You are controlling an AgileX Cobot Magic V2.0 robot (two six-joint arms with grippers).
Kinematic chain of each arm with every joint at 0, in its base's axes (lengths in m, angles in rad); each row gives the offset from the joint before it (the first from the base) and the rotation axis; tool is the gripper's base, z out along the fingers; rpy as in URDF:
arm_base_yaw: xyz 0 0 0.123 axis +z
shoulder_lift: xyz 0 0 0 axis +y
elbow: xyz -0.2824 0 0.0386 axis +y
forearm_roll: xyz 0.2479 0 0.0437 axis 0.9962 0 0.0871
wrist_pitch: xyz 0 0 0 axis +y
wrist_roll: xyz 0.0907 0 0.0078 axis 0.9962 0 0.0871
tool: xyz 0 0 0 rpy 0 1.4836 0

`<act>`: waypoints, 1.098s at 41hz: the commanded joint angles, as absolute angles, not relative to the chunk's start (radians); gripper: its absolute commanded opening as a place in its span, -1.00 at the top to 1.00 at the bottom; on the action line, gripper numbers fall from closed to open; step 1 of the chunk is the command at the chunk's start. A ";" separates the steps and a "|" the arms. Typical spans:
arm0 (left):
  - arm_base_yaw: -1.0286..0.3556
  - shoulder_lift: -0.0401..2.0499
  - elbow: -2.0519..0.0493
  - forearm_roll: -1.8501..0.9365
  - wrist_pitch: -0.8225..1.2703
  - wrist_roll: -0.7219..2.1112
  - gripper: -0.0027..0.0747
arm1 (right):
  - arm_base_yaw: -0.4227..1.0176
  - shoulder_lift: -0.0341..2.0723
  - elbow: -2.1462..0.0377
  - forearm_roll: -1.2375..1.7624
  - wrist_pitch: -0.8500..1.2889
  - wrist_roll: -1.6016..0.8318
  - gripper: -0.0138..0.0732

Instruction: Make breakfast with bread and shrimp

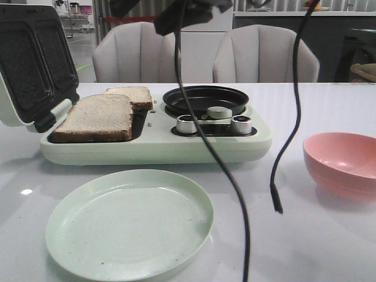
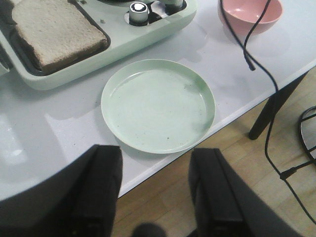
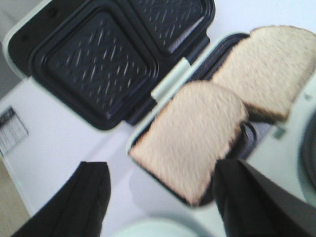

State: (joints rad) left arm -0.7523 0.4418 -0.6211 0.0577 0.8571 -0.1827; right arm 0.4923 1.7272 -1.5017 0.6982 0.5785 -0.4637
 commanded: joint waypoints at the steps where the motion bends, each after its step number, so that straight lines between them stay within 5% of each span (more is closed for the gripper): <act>1: -0.760 0.446 -0.647 0.055 0.791 -0.182 -0.06 | 0.489 1.577 -1.505 0.425 0.623 -0.232 -0.55; 9: -0.760 0.446 -0.647 0.061 0.791 -0.182 -0.06 | 0.489 1.335 -1.286 0.147 0.619 -0.069 -0.55; 26: -0.760 0.446 -0.647 0.065 0.747 -0.182 -0.06 | 0.489 0.893 -0.820 0.096 0.613 -0.069 -0.55; 45: -0.760 0.446 -0.647 0.065 0.747 -0.182 -0.06 | 0.489 0.746 -0.694 0.101 0.615 -0.070 -0.55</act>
